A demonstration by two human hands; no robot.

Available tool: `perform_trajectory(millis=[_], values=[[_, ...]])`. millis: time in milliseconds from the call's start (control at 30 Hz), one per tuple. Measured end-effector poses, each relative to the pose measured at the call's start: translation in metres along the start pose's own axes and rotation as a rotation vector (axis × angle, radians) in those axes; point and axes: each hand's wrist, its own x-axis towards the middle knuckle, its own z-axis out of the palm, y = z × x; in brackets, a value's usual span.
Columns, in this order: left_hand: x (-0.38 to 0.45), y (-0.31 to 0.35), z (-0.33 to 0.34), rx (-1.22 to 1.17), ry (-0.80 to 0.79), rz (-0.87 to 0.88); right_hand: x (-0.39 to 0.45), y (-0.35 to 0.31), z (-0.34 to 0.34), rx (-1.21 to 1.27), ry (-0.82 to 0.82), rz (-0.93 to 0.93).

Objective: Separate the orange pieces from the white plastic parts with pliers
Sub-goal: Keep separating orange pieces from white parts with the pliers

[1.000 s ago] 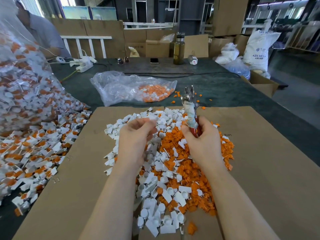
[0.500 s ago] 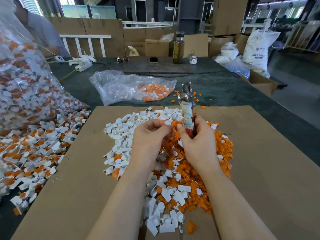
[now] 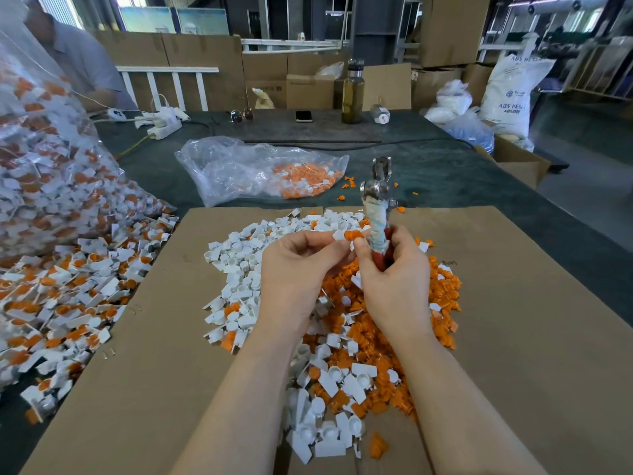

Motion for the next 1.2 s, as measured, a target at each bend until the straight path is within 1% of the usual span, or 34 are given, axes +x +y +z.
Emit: perform_trajectory(millis=[133, 267, 367, 567, 767, 867, 1000, 1200], values=[[-0.0013, 0.0022, 0.0004, 0.084, 0.023, 0.052, -0.0015, -0.0006, 0.0008, -0.051, 0.019, -0.023], [-0.0009, 0.0029, 0.0015, 0.241, 0.1, 0.09, -0.0012, -0.0005, 0.0005, -0.139, 0.034, -0.043], [-0.0014, 0.0023, 0.0015, 0.337, 0.089, 0.132, -0.0012, -0.0001, 0.0003, -0.169, 0.021, -0.038], [-0.0001, 0.0007, -0.001, 0.378, 0.077, 0.153, -0.0004, -0.002, -0.0012, -0.204, -0.021, -0.017], [0.0, -0.0018, -0.0014, 0.494, 0.053, 0.227, 0.0003, -0.0056, -0.0027, -0.229, -0.042, -0.034], [0.0011, -0.0029, -0.0016, 0.473, 0.062, 0.225, 0.0016, -0.0036, -0.0028, -0.231, -0.061, -0.019], [0.0026, -0.0035, -0.0021, 0.427, 0.081, 0.18, 0.0032, -0.0021, -0.0034, -0.184, -0.117, 0.01], [0.0062, -0.0031, -0.0066, 0.432, 0.129, 0.129, 0.0046, -0.0029, -0.0045, -0.108, -0.21, 0.029]])
